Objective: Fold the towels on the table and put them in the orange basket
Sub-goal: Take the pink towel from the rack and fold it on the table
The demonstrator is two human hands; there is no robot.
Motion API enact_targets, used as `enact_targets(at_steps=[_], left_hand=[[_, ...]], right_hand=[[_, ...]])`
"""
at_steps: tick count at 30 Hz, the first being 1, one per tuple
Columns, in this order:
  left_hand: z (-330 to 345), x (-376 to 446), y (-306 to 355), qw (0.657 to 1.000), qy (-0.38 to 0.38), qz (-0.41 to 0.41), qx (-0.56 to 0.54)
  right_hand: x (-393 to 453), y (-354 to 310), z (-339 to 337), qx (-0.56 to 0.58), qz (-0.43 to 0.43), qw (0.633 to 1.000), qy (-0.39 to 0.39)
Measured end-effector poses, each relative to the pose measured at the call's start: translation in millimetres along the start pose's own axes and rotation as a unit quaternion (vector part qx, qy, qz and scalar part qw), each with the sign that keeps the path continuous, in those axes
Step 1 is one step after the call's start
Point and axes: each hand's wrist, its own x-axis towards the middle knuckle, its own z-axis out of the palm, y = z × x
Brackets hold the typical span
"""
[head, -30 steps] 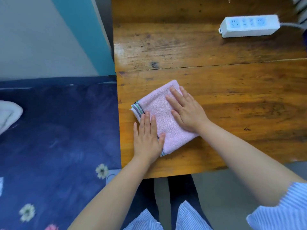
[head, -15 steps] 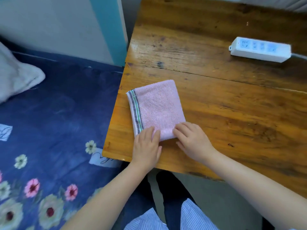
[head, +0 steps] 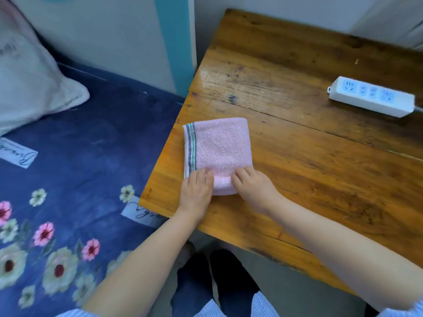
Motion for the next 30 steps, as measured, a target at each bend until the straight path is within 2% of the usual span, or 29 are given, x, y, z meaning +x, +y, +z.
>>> enact_targets(at_steps=[2, 7, 11, 14, 17, 21, 25, 30], left_hand=[[-1, 0, -2, 1.0, 0.009, -0.012, -0.014], [-27, -8, -24, 0.995, 0.097, -0.016, -0.024], [-58, -53, -61, 0.986, 0.145, -0.048, -0.072], [-89, -108, -96, 0.982, 0.152, -0.099, -0.055], [-120, -182, -127, 0.977, 0.118, -0.177, -0.031], [-150, -304, -165, 0.963, 0.018, -0.27, 0.018], [-167, -442, -200, 0.898, -0.128, -0.421, 0.009], [-193, -571, -222, 0.844, -0.128, -0.521, 0.015]], right_hand=[[-2, 2, -3, 0.045, 0.011, 0.999, -0.024], [9, -10, -30, 0.09, 0.02, 0.995, 0.041], [15, -57, -51, 0.191, 0.059, 0.974, 0.107], [23, -115, -65, 0.226, 0.015, 0.965, 0.133], [37, -190, -83, 0.248, -0.045, 0.961, 0.113], [54, -301, -117, 0.248, -0.119, 0.961, -0.006], [64, -427, -145, 0.216, -0.204, 0.953, -0.061], [64, -566, -182, 0.177, -0.315, 0.929, -0.075]])
